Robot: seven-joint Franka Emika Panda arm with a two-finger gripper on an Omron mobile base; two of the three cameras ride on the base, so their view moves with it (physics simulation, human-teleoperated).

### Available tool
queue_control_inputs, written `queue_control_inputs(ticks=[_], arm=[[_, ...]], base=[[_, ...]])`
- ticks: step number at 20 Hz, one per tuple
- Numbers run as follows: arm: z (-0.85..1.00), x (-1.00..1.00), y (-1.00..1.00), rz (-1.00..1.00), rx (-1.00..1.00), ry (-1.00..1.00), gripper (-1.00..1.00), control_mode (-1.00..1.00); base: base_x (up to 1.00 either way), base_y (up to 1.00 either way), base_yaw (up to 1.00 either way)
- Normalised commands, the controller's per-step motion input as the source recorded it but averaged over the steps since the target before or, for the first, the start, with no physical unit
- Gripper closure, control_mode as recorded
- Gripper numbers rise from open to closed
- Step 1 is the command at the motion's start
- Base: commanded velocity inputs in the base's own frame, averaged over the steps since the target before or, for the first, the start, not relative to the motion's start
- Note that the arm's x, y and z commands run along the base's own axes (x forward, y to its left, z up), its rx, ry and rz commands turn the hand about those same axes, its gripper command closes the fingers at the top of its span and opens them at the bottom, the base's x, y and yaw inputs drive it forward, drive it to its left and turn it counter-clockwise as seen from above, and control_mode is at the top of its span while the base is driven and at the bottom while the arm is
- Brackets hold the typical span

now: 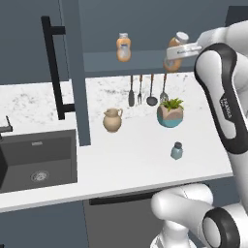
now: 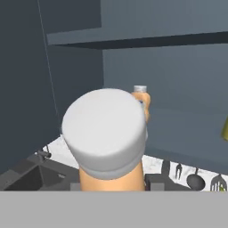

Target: Put the shaker and condiment bottle from the counter next to their counterparts in the cabinet.

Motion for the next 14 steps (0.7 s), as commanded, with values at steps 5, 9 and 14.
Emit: queue_control_inputs(ticks=[5, 9, 14], arm=[[0.00, 0.24, 0.16, 0.00, -0.03, 0.00, 1.00, -1.00], [0.00, 0.37, 0.00, 0.00, 0.00, 0.00, 1.00, -1.00], [-0.23, 0.11, 0.00, 0.00, -0.01, 0.00, 1.00, -1.00]], base=[[0.00, 0.00, 0.00], [0.00, 0.00, 0.00], [0.00, 0.00, 0.00]])
